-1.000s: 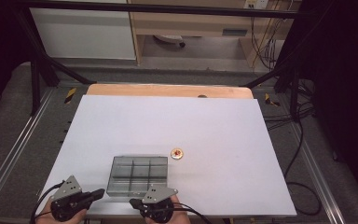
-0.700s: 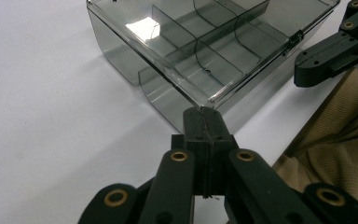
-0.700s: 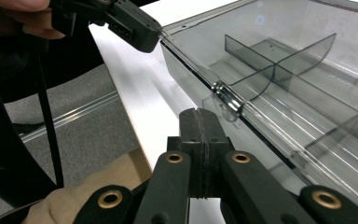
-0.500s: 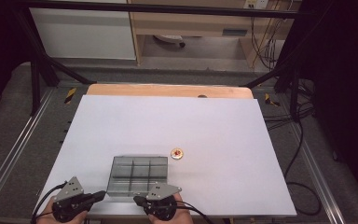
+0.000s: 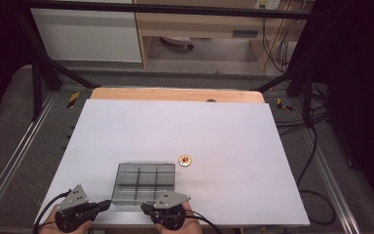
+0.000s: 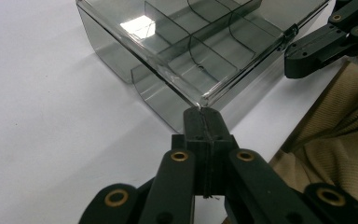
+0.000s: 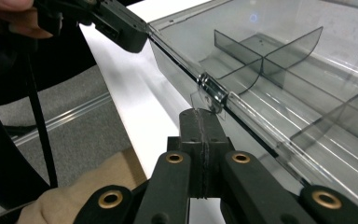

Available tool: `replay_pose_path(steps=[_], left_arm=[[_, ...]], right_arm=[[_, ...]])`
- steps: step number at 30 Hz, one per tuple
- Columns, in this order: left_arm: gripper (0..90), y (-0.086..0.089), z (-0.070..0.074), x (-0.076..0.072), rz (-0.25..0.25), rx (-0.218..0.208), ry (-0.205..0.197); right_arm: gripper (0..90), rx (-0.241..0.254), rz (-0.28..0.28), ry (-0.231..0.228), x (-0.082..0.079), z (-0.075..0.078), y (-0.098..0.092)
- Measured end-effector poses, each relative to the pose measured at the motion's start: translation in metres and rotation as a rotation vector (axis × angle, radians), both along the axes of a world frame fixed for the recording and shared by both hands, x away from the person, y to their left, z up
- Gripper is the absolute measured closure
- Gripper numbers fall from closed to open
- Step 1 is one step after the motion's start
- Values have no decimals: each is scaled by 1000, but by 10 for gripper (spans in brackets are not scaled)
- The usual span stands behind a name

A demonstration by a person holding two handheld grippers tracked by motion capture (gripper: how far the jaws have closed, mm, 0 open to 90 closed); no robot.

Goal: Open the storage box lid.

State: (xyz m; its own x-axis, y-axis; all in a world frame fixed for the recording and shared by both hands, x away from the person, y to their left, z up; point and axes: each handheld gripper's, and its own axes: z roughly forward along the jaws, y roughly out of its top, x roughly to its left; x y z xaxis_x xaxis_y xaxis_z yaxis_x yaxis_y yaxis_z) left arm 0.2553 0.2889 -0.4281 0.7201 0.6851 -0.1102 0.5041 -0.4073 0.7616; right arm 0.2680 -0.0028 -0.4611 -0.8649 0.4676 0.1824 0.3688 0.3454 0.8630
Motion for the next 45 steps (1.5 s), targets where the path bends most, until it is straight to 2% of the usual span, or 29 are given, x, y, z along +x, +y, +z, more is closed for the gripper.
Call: replay_pose_path(steps=[8,35,41,45], left_arm=[[900,0,0,0,-1,-3,2],[900,-1,-1,2,-4,-11,11],[900,-1,-1,3,5,0,12],[900,-1,-1,3,5,-2,12]], right_arm=[[900,-3,-12,8,3,-3,-2],[900,-1,-1,4,7,-3,-4],[900,-4,-1,5,7,-4,-5],[900,14,1,1,7,-1,-7]])
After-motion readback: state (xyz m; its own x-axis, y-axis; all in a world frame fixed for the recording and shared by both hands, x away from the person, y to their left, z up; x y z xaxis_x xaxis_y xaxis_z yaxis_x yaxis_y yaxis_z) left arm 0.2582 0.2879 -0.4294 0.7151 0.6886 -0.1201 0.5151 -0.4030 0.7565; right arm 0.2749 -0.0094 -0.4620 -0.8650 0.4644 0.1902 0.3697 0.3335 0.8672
